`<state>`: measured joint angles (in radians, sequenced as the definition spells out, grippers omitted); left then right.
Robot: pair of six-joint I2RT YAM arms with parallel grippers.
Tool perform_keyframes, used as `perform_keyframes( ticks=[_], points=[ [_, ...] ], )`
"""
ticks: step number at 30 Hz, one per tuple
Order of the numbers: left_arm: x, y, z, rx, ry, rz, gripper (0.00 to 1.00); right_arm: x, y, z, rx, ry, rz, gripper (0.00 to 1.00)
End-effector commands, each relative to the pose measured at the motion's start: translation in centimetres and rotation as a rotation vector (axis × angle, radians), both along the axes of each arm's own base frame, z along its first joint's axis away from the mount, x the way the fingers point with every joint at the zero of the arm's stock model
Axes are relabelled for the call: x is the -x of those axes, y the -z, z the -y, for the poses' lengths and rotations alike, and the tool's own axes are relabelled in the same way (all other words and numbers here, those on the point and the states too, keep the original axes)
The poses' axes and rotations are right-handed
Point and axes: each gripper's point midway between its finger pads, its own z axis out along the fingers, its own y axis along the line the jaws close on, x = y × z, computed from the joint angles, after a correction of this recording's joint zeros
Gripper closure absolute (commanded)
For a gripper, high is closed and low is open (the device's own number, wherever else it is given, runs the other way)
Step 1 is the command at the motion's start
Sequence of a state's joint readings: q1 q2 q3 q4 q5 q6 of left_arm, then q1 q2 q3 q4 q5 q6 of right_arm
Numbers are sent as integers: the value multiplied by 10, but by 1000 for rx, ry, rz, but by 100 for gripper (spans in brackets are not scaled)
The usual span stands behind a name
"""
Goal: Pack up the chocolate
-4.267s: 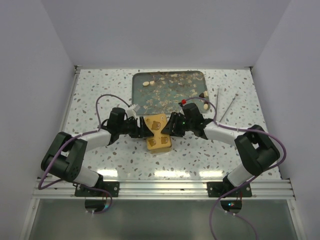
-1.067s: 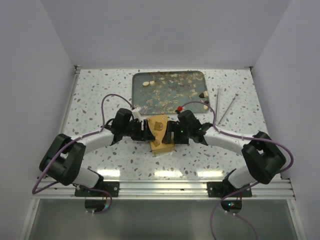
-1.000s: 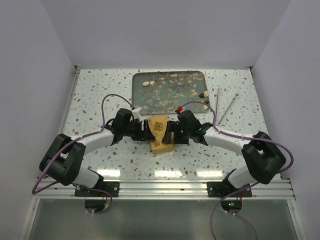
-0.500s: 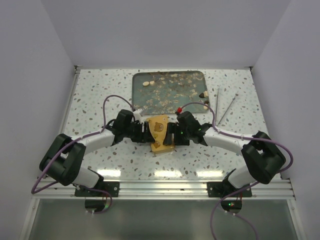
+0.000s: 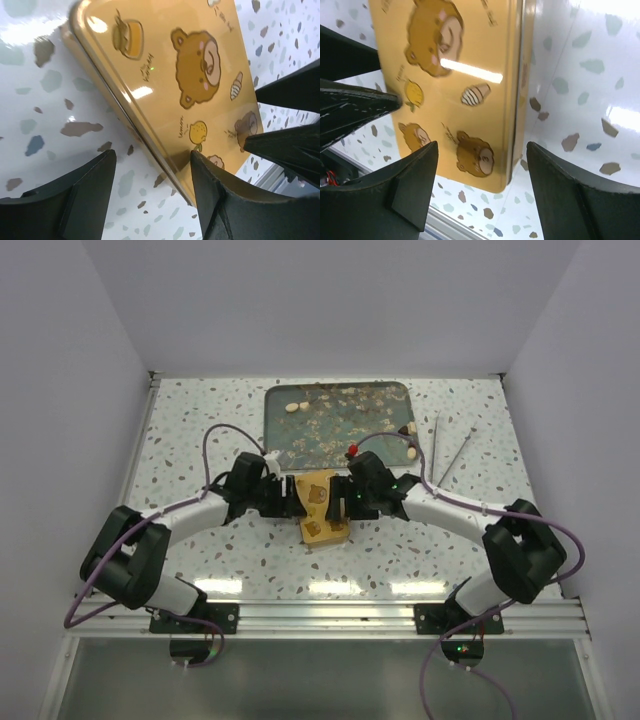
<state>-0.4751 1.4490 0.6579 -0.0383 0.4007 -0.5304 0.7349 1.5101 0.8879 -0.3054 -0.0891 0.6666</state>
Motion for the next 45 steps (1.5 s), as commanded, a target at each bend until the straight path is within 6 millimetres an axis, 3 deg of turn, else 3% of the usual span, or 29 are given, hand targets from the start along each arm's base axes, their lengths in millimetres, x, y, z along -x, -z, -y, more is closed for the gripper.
perform_keyframes(
  ticks=[1, 4, 12, 19, 23, 30, 45],
  points=[
    [-28, -12, -9, -31, -46, 52, 34, -22, -14, 0, 47, -14, 70, 25],
    [-42, -15, -11, -39, -53, 66, 34, -33, -16, 0, 51, -5, 80, 25],
    [-50, -5, -11, -60, -51, 46, 34, -43, -5, -5, 65, -21, 58, 25],
    [-40, 13, -16, -82, -47, 5, 34, -29, 20, 3, 86, -17, 3, 25],
    [-42, 12, -14, -78, -44, 10, 34, -20, 25, 10, 87, -7, -13, 25],
    [-53, 1, -1, -24, -6, 46, 34, -6, 12, -1, 37, -18, -19, 26],
    [-63, -16, 17, 71, 32, 94, 34, 14, 12, -22, -8, -47, -40, 26]
  ],
)
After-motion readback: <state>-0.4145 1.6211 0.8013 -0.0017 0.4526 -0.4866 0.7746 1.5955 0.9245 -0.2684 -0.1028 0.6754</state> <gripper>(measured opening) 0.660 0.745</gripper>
